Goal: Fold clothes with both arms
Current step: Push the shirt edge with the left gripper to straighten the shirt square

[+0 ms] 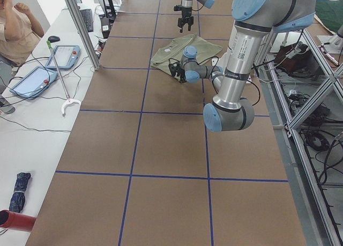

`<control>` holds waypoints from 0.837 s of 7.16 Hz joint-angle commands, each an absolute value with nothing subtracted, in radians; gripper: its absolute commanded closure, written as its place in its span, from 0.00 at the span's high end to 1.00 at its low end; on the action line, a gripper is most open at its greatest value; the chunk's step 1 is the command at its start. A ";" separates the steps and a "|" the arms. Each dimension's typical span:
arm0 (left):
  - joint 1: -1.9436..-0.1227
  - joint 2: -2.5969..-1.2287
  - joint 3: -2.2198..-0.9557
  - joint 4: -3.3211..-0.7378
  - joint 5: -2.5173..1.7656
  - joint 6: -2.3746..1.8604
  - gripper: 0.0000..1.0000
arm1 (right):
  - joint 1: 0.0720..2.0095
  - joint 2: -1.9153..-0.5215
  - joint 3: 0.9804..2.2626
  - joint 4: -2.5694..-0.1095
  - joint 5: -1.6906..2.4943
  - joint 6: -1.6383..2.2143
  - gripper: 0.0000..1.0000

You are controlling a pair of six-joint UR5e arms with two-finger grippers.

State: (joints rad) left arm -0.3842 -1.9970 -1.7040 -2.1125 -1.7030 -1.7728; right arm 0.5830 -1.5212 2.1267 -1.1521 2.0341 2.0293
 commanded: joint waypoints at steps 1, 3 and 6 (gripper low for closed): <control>-0.405 -1.997 -1.704 -2.111 -1.703 -1.740 0.00 | 0.583 -1.514 2.126 -1.152 2.034 2.029 1.00; -0.483 -1.980 -1.686 -2.100 -1.704 -1.544 0.00 | 0.586 -1.516 2.126 -1.152 2.033 2.029 1.00; -0.667 -2.214 -1.425 -2.114 -1.707 -1.511 0.00 | 0.584 -1.516 2.120 -1.152 2.011 2.029 1.00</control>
